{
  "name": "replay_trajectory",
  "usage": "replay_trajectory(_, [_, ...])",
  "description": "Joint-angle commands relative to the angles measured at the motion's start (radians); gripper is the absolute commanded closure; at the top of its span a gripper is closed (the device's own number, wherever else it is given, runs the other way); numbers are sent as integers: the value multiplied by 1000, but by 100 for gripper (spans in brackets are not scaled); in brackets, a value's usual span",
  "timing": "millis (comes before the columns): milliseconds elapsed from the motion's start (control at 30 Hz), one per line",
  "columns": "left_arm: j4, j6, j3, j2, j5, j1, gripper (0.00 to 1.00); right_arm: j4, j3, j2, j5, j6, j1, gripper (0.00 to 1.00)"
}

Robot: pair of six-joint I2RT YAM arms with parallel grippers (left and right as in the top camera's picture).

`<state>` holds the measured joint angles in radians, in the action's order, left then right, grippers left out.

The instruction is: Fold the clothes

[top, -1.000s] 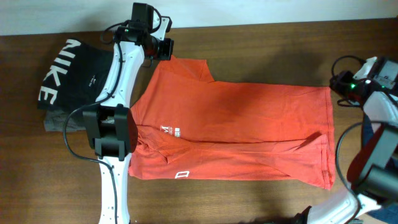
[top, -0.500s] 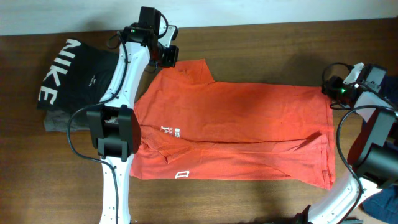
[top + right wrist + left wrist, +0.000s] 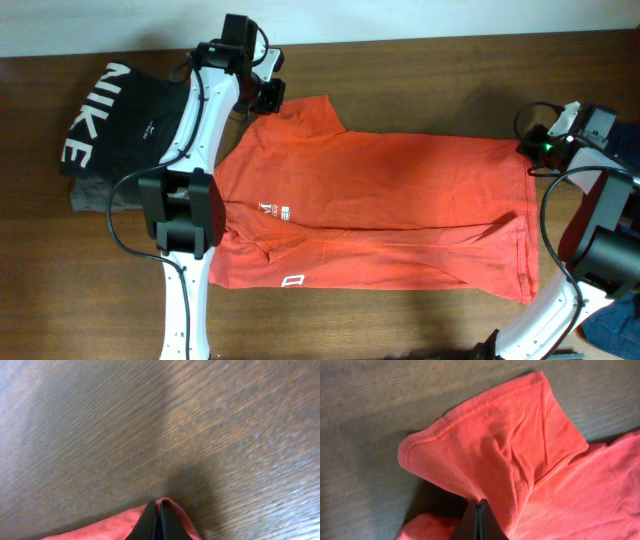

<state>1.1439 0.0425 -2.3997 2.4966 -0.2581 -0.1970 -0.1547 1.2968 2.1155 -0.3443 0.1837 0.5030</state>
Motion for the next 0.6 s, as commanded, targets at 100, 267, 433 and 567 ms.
replay_trajectory(100, [42,28,-32,-31,10,30,100,-98,9,-83,-48,0,23,96])
replay_trajectory(267, [78,69,-32,-104,109,37,100,-225,9,-245,-48,14,41,96])
replay_trajectory(433, [187,94,-32,-168,115,37,100,-418,9,-432,17,8,41,96])
replay_trajectory(567, [348,94,-32,-174,223,39,100,-552,9,-551,153,8,42,96])
